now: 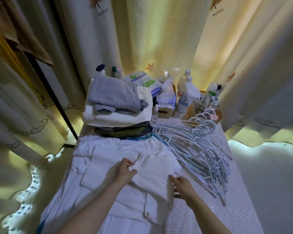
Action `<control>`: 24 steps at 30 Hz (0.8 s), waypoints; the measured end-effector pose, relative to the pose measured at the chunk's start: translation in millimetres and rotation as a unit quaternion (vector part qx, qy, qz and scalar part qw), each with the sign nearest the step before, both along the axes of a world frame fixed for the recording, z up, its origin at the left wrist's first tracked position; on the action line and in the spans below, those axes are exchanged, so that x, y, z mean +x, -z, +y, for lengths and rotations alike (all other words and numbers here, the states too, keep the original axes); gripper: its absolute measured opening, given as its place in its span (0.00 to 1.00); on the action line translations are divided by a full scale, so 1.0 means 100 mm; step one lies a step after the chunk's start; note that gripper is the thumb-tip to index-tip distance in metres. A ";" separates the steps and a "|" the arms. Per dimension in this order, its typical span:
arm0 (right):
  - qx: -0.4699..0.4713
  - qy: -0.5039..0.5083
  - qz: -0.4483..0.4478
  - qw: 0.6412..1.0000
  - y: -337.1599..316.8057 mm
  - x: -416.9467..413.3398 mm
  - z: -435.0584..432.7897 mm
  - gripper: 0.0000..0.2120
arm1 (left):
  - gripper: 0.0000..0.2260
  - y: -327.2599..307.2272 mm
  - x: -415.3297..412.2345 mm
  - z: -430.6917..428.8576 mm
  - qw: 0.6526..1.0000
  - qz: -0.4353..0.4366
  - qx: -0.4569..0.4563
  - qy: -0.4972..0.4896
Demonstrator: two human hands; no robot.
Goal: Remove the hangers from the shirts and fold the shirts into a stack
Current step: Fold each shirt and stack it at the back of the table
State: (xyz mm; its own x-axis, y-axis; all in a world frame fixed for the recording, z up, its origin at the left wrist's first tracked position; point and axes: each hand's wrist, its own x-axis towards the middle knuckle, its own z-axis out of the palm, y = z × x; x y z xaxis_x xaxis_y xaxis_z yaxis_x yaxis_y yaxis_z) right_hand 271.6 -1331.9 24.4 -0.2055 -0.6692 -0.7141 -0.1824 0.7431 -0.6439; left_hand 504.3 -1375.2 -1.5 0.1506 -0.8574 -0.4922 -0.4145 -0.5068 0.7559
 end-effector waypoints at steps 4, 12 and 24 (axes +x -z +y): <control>0.000 0.000 0.042 0.999 0.02 0.14 0.02 0.16 | 0.17 0.10 0.19 0.06 0.990 -0.113 -0.022 0.075; -0.075 -0.030 0.016 0.997 -0.30 0.73 -0.03 0.17 | 0.13 -0.36 -0.08 0.11 0.970 0.197 0.091 0.106; -0.040 0.048 -0.041 0.997 -0.15 1.32 -0.37 0.08 | 0.18 -0.29 1.32 -0.34 0.998 -0.036 -0.013 0.050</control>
State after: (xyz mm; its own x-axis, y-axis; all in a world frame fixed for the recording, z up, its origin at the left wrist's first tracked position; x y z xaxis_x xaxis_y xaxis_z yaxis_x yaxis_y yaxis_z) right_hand 403.9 -1368.6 39.7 -0.2142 -0.7043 -0.6768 -0.0574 0.7008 -0.7110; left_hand 636.2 -1409.4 28.0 0.0974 -0.8822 -0.4608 -0.5160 -0.4407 0.7346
